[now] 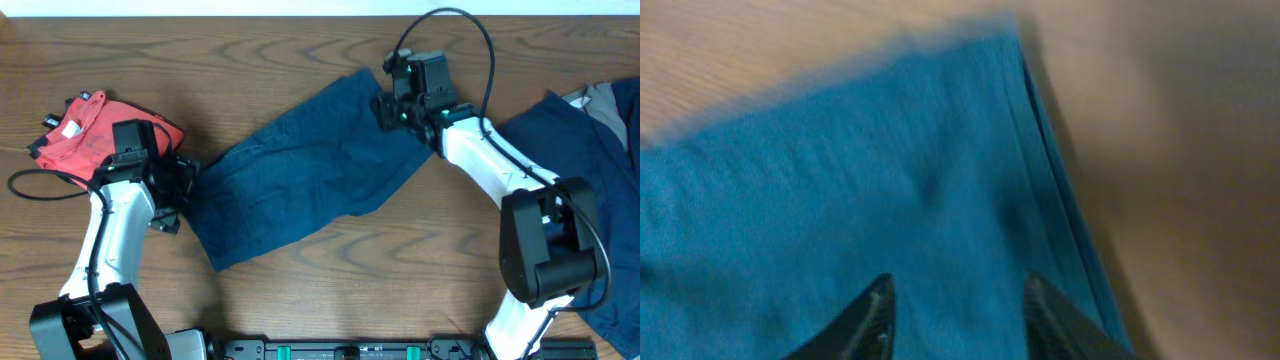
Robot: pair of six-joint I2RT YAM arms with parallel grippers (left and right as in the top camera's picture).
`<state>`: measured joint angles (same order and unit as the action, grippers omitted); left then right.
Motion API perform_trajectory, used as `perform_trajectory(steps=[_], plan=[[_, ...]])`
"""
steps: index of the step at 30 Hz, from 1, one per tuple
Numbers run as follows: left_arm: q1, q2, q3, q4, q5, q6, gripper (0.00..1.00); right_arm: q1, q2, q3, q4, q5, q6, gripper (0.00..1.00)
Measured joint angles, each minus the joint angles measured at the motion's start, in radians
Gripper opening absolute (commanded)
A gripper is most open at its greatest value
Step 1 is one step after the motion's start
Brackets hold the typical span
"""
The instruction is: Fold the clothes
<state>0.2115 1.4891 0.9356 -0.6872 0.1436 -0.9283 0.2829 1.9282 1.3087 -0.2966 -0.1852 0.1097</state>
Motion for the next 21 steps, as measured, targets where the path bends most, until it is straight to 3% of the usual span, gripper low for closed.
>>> perform_trajectory(steps=[5, 14, 21], plan=[[-0.004, 0.000, -0.012, -0.087, 0.041, 0.064, 0.98, -0.022, 0.007, -0.010, -0.230, 0.096, 0.025, 0.36], [-0.004, 0.000, -0.113, -0.089, 0.063, 0.096, 0.98, -0.029, 0.039, -0.083, -0.233, 0.187, 0.059, 0.42], [0.004, -0.045, -0.113, 0.079, 0.068, 0.142, 0.98, -0.029, 0.040, -0.083, -0.235, 0.188, 0.063, 0.43]])
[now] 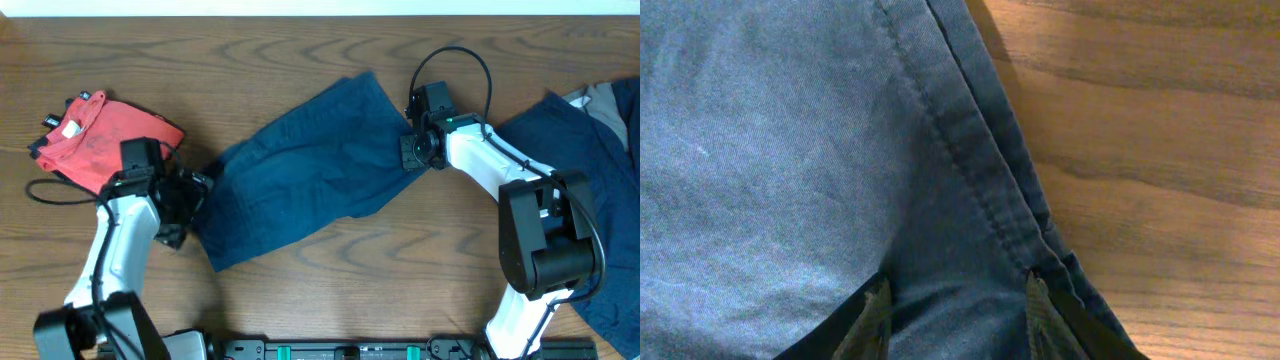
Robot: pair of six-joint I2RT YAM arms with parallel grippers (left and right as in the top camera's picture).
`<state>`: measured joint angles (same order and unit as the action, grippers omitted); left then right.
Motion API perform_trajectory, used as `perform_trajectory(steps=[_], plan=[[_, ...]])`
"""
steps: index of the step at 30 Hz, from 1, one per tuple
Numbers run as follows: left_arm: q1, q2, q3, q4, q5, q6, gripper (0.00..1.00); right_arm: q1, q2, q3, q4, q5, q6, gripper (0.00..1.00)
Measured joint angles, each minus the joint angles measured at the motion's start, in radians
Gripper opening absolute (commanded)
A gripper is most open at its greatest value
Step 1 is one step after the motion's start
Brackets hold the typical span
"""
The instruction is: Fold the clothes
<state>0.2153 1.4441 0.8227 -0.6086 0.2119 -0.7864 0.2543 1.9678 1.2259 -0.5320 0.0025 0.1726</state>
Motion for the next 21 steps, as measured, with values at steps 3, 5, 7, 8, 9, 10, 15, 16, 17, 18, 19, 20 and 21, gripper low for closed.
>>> perform_trajectory(steps=[3, 5, 7, 8, 9, 10, 15, 16, 17, 18, 19, 20, 21], plan=[[0.007, -0.055, 0.003, 0.079, 0.003, 0.009, 0.98, 0.000, 0.000, 0.000, -0.002, 0.002, 0.001, 0.43], [0.007, -0.095, 0.007, 0.098, 0.003, 0.011, 0.98, 0.000, 0.000, 0.000, -0.002, 0.002, 0.001, 0.43], [0.007, -0.126, 0.008, 0.089, 0.007, 0.013, 0.98, 0.000, 0.000, 0.000, -0.002, 0.002, 0.002, 0.43], [0.007, -0.139, 0.009, 0.071, 0.013, 0.014, 0.98, 0.000, 0.000, 0.000, -0.002, 0.002, 0.002, 0.44], [0.008, -0.146, 0.009, 0.044, 0.025, 0.018, 0.98, 0.000, 0.000, 0.000, -0.001, 0.002, 0.002, 0.44], [0.007, -0.151, 0.009, 0.019, 0.038, 0.026, 0.98, 0.000, 0.000, 0.000, -0.001, 0.002, 0.002, 0.44], [-0.005, -0.152, 0.003, -0.096, 0.119, 0.107, 0.98, 0.000, 0.000, 0.000, 0.000, 0.002, 0.002, 0.44], [-0.009, -0.152, -0.001, -0.098, 0.122, 0.116, 0.98, 0.000, 0.000, 0.000, 0.000, 0.002, 0.002, 0.44], [-0.014, -0.151, -0.013, -0.093, 0.122, 0.130, 0.98, 0.000, 0.000, 0.000, 0.000, 0.002, 0.002, 0.44], [-0.017, -0.151, -0.027, -0.088, 0.122, 0.137, 0.98, 0.000, 0.000, 0.000, 0.000, 0.002, 0.002, 0.44], [-0.018, -0.149, -0.042, -0.079, 0.122, 0.141, 0.98, 0.000, 0.000, 0.000, -0.001, 0.002, 0.002, 0.44], [-0.017, -0.143, -0.063, -0.064, 0.122, 0.146, 0.98, 0.000, 0.000, 0.000, -0.002, 0.002, 0.002, 0.44], [-0.017, -0.131, -0.082, -0.046, 0.122, 0.150, 0.98, 0.000, 0.000, 0.000, -0.003, 0.002, 0.002, 0.44]])
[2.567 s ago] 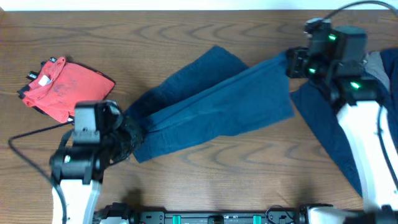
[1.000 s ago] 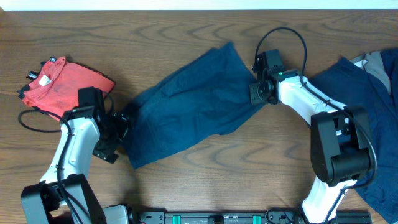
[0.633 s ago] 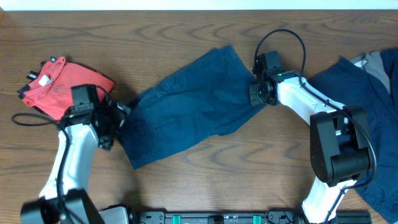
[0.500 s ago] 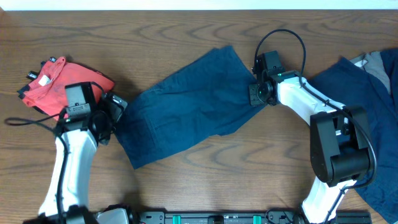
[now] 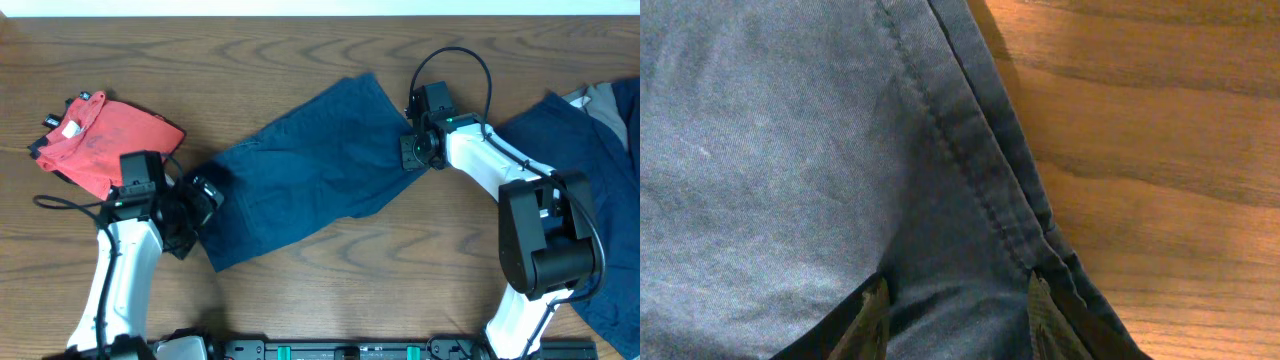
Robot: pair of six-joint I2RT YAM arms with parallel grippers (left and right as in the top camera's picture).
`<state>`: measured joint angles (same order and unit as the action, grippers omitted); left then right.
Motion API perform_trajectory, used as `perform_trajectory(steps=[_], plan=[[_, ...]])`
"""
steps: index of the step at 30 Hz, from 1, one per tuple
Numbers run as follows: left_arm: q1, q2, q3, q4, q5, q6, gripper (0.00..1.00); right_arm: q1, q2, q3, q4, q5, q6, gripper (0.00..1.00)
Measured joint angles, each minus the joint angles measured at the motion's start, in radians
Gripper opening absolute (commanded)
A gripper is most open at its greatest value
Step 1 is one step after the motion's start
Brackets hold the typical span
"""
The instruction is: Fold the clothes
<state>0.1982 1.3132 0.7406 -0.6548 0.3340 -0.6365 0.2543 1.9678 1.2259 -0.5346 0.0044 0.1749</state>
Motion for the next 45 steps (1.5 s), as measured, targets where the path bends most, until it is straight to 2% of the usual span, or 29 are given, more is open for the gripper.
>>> perform_trajectory(steps=[10, 11, 13, 16, 20, 21, 23, 25, 27, 28, 31, 34, 40, 45], plan=[[0.000, 0.180, -0.047, 0.192, 0.000, 0.009, 1.00, 0.000, 0.000, 0.001, -0.013, 0.008, 0.000, 0.44], [0.000, 0.187, -0.042, 0.191, 0.001, 0.009, 0.96, 0.000, 0.000, 0.001, -0.016, 0.009, 0.000, 0.44], [0.000, 0.202, -0.033, 0.190, 0.000, 0.006, 0.80, 0.000, 0.000, 0.001, -0.018, 0.011, 0.000, 0.44], [0.003, 0.227, -0.022, 0.196, 0.000, 0.009, 0.60, 0.000, 0.000, 0.002, -0.019, 0.013, 0.000, 0.44], [0.003, 0.245, -0.026, 0.222, 0.001, 0.022, 0.14, 0.000, -0.003, 0.003, -0.023, 0.015, 0.000, 0.44], [0.003, 0.252, -0.026, 0.225, 0.004, 0.034, 0.06, 0.000, -0.004, 0.003, -0.025, 0.016, 0.000, 0.45], [0.002, 0.260, -0.025, 0.232, 0.016, 0.055, 0.06, 0.000, -0.010, 0.003, -0.027, 0.016, 0.000, 0.45], [0.002, 0.260, -0.019, 0.221, 0.022, 0.072, 0.06, 0.000, -0.021, 0.003, -0.029, 0.017, 0.000, 0.40], [0.002, 0.262, 0.000, 0.181, 0.023, 0.097, 0.06, 0.000, -0.043, 0.003, -0.030, 0.010, -0.010, 0.27], [0.002, 0.262, 0.018, 0.144, 0.024, 0.112, 0.06, 0.000, -0.058, 0.003, -0.029, 0.001, -0.020, 0.20], [0.002, 0.253, 0.087, 0.020, 0.026, 0.156, 0.06, -0.001, -0.118, 0.005, -0.021, -0.069, -0.057, 0.13], [0.001, 0.218, 0.168, -0.137, 0.026, 0.190, 0.06, 0.001, -0.155, 0.016, -0.003, -0.174, -0.090, 0.02], [0.000, 0.100, 0.329, -0.362, 0.026, 0.233, 0.06, 0.051, -0.146, 0.021, 0.005, -0.353, -0.109, 0.01], [0.000, 0.026, 0.393, -0.381, 0.037, 0.249, 0.06, 0.187, -0.100, 0.021, 0.016, -0.424, -0.113, 0.01]])
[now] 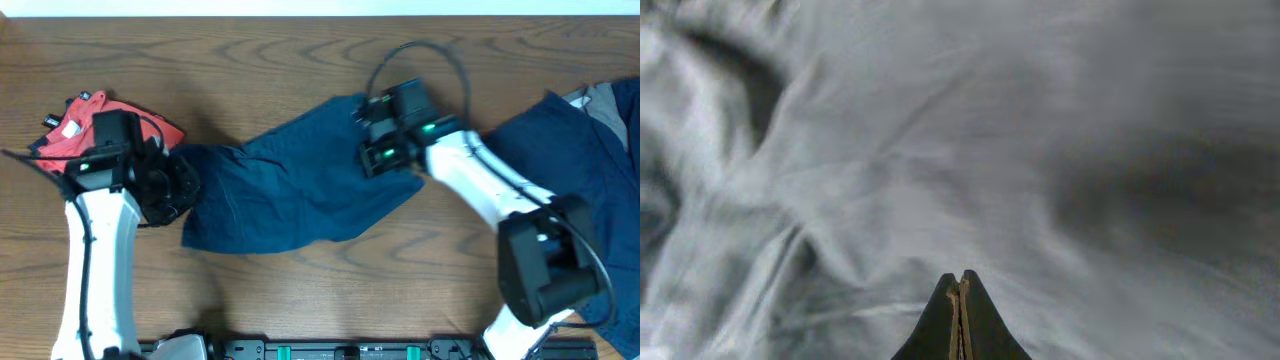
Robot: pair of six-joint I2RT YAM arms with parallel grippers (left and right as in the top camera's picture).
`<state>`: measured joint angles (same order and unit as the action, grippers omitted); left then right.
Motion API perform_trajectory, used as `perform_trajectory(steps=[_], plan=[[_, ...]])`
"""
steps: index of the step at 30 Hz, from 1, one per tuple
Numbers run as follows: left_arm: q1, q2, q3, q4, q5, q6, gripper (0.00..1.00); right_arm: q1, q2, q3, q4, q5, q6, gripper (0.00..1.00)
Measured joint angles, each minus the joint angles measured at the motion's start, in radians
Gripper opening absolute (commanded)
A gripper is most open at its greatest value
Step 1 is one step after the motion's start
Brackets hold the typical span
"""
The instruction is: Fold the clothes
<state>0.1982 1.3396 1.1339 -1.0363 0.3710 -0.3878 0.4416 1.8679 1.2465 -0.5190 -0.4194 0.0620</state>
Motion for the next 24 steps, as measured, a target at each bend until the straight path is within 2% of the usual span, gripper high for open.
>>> perform_trajectory(steps=[9, 15, 20, 24], plan=[[0.000, -0.037, 0.008, 0.025, 0.085, -0.006, 0.06, 0.278, 0.144, 0.000, 0.116, -0.039, 0.012, 0.02], [0.000, -0.037, 0.008, 0.120, 0.183, -0.039, 0.06, 0.406, 0.217, 0.002, 0.295, -0.049, 0.063, 0.04], [0.000, -0.037, 0.008, 0.192, 0.258, -0.084, 0.06, 0.443, 0.232, 0.002, 0.412, -0.043, 0.087, 0.22], [0.000, -0.037, 0.008, 0.179, 0.278, -0.092, 0.06, 0.423, 0.231, 0.010, 0.375, -0.012, 0.092, 0.31]])
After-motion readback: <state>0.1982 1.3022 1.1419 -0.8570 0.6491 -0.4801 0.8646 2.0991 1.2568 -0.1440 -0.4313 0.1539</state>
